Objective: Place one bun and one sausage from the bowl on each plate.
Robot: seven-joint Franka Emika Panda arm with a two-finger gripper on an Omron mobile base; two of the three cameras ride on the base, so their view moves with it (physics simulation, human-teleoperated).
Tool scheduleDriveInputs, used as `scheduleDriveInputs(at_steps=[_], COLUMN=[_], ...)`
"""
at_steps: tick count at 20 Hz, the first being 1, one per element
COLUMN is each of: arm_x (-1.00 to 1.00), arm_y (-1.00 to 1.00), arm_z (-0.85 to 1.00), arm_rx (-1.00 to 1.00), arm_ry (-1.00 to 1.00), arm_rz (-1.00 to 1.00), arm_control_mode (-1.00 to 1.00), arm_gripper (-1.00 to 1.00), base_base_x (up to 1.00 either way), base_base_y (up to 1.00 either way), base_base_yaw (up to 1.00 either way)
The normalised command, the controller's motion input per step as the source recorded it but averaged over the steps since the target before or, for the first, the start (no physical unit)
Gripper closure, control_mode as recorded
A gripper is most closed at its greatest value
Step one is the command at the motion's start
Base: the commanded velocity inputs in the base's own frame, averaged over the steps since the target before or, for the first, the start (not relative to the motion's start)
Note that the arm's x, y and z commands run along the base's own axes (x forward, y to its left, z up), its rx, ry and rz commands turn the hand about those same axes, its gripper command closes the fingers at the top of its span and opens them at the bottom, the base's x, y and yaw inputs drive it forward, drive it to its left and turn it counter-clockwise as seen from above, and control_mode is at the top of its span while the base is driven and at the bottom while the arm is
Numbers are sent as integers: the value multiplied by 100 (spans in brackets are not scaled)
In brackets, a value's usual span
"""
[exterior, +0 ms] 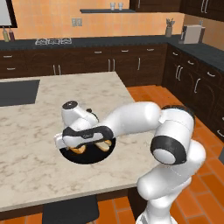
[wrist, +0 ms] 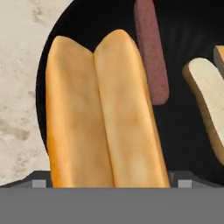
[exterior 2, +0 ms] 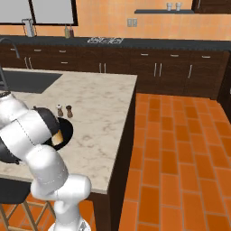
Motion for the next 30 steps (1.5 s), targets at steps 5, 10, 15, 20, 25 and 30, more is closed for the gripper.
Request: scheduleDriveInputs(at_steps=[5, 10, 15, 20, 25, 30], arm_x=[-99, -80, 0, 0, 0, 0], arm_y=[-94, -44, 0, 0, 0, 0], arm_z=[76, 5, 0, 0, 0, 0], arm_rx=[15, 2, 0, 0, 0, 0], arm_ry=[-3, -1, 0, 0, 0, 0], arm_rz=[-1, 0, 0, 0, 0, 0], arm_control_mode=[-100, 100, 100, 100, 100, 100], arm_gripper=[100, 100, 100, 100, 100, 100], base_base_x=[0, -20, -48, -38, -97, -77], base_base_y=[0, 5, 94, 95, -84, 29], base_base_yaw=[0, 2, 1, -3, -3, 0])
